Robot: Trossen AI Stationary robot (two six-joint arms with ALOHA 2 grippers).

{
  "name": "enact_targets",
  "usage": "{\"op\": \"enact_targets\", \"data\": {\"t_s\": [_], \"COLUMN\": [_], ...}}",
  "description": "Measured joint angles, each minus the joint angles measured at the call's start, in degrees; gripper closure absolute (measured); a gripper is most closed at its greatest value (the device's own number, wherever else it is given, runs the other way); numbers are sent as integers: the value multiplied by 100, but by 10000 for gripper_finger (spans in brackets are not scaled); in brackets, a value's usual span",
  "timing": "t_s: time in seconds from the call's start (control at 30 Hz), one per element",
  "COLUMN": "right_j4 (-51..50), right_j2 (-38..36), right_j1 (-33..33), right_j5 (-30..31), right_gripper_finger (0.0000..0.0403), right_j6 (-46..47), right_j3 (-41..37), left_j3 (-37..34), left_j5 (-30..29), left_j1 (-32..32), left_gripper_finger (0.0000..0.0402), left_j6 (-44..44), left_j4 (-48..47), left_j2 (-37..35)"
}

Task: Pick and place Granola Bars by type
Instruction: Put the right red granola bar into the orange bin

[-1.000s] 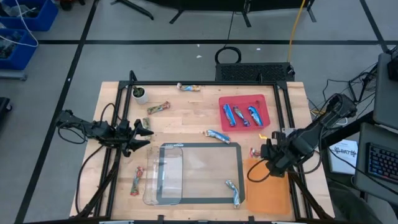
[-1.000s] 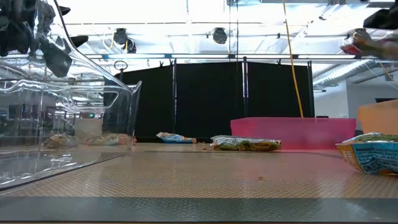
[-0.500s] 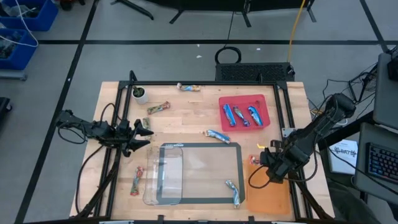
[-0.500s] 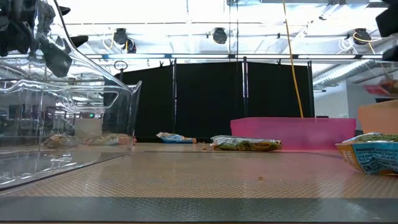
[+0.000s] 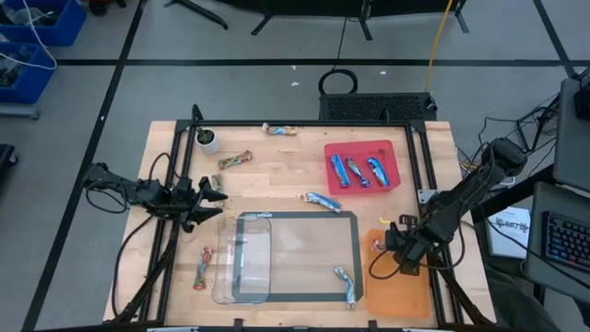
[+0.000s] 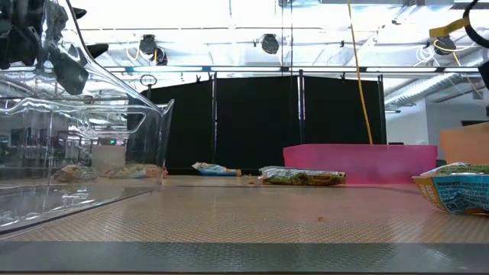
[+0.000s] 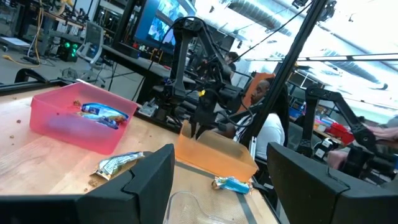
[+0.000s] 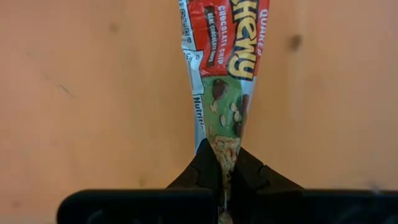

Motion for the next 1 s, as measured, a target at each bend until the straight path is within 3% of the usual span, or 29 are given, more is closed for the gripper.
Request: {"op": "enact_targets", "data": {"t_s": [0.27, 0.77, 1.0], "right_j4": [904, 921, 874], "right_j2": [0, 0, -258], "right_j1": [-4, -7, -75], "right_j5": [-792, -791, -804], "right_gripper_finger": [372, 284, 267], "right_j6": [230, 337, 363], "right_j3": [-420, -425, -429], "left_j3": [-2, 0, -2], "left_j5": [0, 0, 0], "left_j1": [-2, -2, -2], "left_gripper_finger": [147, 147, 147], "left_j6": [0, 0, 0], "left_j4": [0, 0, 0], "left_j2": [0, 0, 0]}}
